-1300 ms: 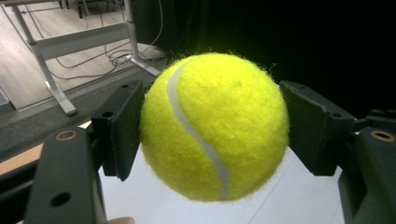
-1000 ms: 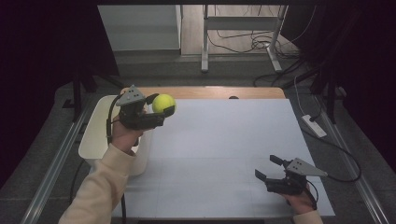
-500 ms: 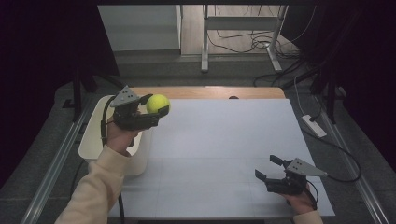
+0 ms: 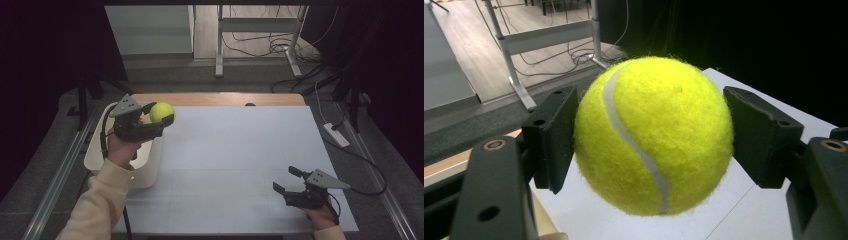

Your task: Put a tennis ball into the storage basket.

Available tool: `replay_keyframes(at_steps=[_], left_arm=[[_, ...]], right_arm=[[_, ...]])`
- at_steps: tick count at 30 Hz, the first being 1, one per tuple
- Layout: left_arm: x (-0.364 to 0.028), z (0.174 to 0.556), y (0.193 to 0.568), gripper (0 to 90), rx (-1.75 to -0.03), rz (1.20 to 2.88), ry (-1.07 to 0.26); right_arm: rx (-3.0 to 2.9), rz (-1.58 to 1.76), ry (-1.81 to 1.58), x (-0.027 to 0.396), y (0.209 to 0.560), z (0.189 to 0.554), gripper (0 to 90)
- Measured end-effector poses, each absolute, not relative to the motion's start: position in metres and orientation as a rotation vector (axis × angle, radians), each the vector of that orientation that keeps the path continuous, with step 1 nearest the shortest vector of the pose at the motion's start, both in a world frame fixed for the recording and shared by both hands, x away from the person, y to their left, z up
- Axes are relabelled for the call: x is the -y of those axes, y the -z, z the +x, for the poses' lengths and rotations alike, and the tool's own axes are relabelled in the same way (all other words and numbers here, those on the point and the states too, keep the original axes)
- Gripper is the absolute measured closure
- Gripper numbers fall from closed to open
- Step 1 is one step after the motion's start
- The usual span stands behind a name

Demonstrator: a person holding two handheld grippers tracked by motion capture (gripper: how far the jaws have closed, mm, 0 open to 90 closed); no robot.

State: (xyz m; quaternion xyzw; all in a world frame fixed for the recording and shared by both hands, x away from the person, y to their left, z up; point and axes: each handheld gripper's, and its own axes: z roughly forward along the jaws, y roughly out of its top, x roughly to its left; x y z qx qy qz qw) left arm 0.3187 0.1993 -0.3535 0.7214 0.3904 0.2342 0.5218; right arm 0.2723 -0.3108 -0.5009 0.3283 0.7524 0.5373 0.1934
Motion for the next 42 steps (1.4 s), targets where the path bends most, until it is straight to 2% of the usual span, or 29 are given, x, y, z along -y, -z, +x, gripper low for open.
replay_keyframes(at_steps=[32,42], left_arm=[[-0.260,0.302,0.368,27.1,-1.115,1.688,-0.623],[-0.277,0.313,0.377,27.1,-1.200,1.696,-0.634]], right_arm=[[-2.102,0.927,-1.512,0.309,0.501,0.273,13.9],[-2.112,0.923,-1.505,0.309,0.501,0.273,13.9]])
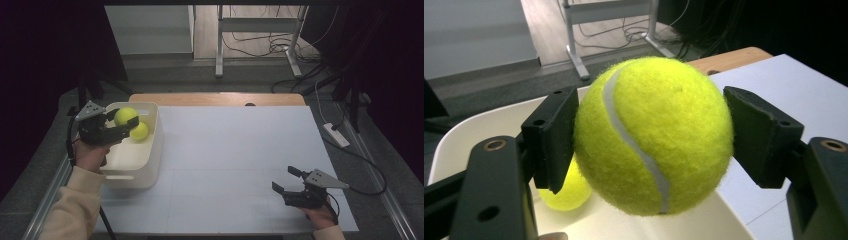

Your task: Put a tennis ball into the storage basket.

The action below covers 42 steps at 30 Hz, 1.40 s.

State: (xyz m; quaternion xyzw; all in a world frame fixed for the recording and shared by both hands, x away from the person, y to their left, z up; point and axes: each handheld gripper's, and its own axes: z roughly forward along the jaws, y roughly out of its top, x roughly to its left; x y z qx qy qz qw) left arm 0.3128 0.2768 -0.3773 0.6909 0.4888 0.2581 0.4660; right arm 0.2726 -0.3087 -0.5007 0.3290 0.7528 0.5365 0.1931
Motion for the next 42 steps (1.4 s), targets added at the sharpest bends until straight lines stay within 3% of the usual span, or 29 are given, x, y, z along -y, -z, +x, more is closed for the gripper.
replay_keyframes(at_steps=[24,42], left_arm=[[-0.296,0.341,0.389,26.9,-1.360,1.796,-0.606],[-0.290,0.345,0.395,26.7,-1.370,1.938,-0.604]], right_arm=[[-2.114,0.923,-1.500,0.309,0.502,0.273,13.9],[-2.114,0.925,-1.502,0.309,0.501,0.273,13.9]])
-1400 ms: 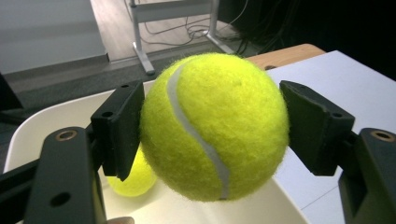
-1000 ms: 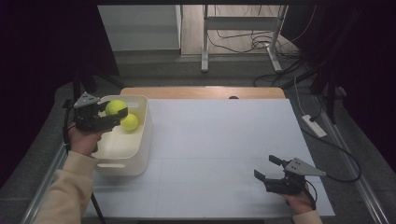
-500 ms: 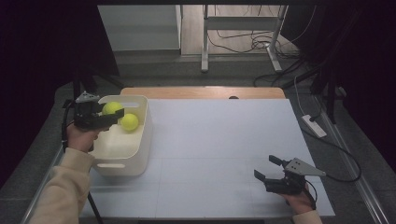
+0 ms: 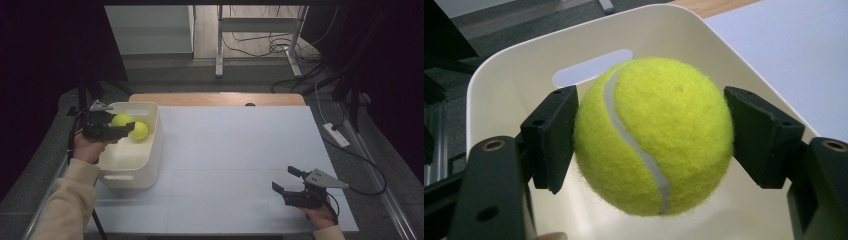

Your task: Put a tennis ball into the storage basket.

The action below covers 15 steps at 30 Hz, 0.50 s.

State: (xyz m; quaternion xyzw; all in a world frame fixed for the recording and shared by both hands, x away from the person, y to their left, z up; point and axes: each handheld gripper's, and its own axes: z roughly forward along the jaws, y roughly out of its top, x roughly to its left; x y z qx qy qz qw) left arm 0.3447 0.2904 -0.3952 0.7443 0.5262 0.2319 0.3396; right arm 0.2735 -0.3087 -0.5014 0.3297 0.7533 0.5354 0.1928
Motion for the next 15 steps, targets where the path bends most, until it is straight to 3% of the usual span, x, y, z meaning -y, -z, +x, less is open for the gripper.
replay_keyframes(at_steps=[9,15], left_arm=[[-0.2933,0.3450,0.3940,26.2,-1.385,1.928,-0.607],[-0.2946,0.3408,0.3885,17.5,-1.378,1.873,-0.637]], right_arm=[[-2.108,0.928,-1.503,0.3105,0.5014,0.2742,13.9],[-2.110,0.926,-1.503,0.3104,0.5008,0.2736,13.9]])
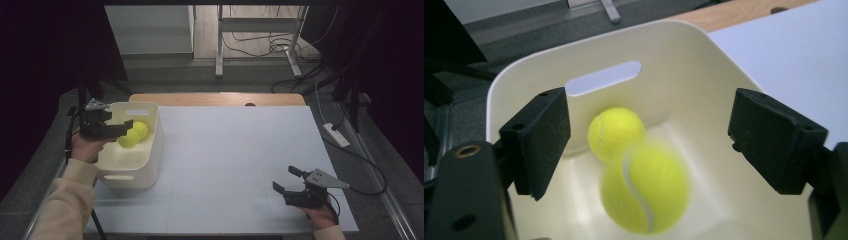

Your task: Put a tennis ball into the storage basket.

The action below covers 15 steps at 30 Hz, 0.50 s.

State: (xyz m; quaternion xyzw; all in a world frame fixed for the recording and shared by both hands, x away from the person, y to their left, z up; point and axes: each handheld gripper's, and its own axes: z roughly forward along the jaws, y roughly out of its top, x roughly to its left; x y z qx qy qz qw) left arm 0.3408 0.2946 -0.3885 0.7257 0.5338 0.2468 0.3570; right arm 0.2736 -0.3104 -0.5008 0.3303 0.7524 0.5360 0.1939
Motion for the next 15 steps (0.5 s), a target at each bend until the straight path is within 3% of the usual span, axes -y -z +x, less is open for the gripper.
replay_keyframes(at_steps=[15], left_arm=[[-0.290,0.328,0.379,12.6,-1.272,1.777,-0.564]], right_arm=[[-2.109,0.931,-1.505,0.311,0.501,0.275,13.9]])
